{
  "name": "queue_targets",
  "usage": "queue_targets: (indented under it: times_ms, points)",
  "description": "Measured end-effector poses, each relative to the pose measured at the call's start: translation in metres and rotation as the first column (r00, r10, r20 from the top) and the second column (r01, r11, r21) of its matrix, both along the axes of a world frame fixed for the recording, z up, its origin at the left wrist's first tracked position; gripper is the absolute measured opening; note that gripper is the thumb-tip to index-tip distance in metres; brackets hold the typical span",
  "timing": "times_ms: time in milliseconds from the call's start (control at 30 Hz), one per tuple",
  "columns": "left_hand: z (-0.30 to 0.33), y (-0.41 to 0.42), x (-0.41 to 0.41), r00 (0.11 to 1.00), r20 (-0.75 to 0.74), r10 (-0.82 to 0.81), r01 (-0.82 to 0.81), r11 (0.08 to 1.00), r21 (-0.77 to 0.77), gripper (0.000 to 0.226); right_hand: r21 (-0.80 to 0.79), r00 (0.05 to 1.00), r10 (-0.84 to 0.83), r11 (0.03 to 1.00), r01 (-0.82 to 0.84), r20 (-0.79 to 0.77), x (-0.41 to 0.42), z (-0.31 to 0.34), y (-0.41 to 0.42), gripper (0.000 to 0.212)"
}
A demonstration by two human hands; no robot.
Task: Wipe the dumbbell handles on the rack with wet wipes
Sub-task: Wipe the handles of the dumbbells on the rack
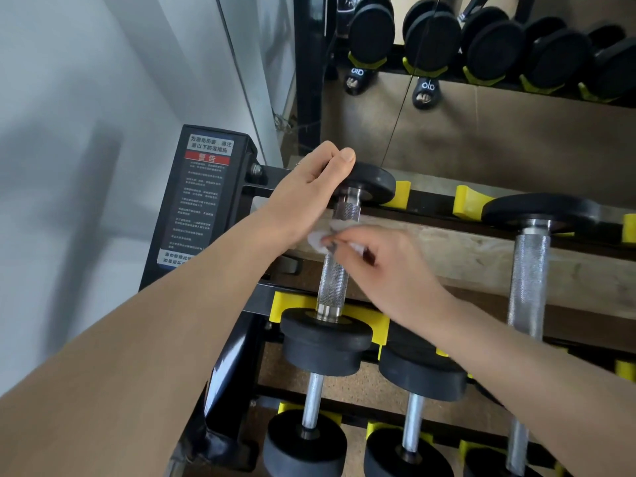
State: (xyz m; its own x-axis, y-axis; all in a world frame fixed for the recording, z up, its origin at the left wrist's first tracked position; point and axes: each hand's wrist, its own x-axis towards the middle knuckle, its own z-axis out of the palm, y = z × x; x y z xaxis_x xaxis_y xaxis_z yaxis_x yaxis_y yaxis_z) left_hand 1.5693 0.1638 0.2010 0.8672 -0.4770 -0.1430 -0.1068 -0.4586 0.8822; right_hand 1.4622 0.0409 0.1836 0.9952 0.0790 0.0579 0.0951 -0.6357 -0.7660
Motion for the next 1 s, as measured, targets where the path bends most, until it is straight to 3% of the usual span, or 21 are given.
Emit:
queue_targets:
  times_ms: [167, 200, 300, 400, 667, 833, 1000]
  points:
    - [0.002, -0.001, -0.002, 1.0, 0.002, 0.003, -0.003, 1.0, -0.001, 0.046, 0.091, 0.96, 0.167, 0.985, -0.15, -0.226, -0.022, 0.006, -0.005, 0.021]
    - [0.001, 0.0, -0.001, 1.0, -0.013, 0.006, -0.006, 1.0, -0.016, 0.045, 0.095, 0.963, 0.151, 0.987, -0.132, -0.221, -0.018, 0.01, -0.009, 0.02]
    - [-0.002, 0.001, 0.0, 1.0, -0.031, 0.003, -0.005, 0.998, -0.07, 0.045, 0.091, 0.989, -0.144, 0.985, 0.145, -0.014, 0.01, 0.014, -0.021, 0.02]
    - [-0.004, 0.0, 0.0, 1.0, -0.017, 0.002, -0.002, 0.999, -0.039, 0.046, -0.016, 0.987, -0.1, 0.995, 0.103, 0.123, 0.016, 0.002, -0.008, 0.021]
    - [0.001, 0.0, -0.002, 1.0, -0.014, 0.01, -0.01, 1.0, -0.007, 0.045, 0.035, 0.983, 0.156, 0.988, -0.153, -0.095, -0.022, -0.001, -0.002, 0.022]
    - [-0.002, 0.001, -0.001, 0.999, -0.037, 0.002, -0.005, 0.998, -0.064, 0.046, 0.048, 0.985, -0.14, 0.99, 0.136, 0.101, 0.018, 0.005, -0.015, 0.021]
    - [-0.001, 0.001, -0.001, 1.0, -0.01, 0.011, -0.011, 1.0, -0.02, 0.044, 0.056, 0.999, 0.032, 0.998, -0.03, -0.042, -0.018, -0.011, 0.002, 0.024]
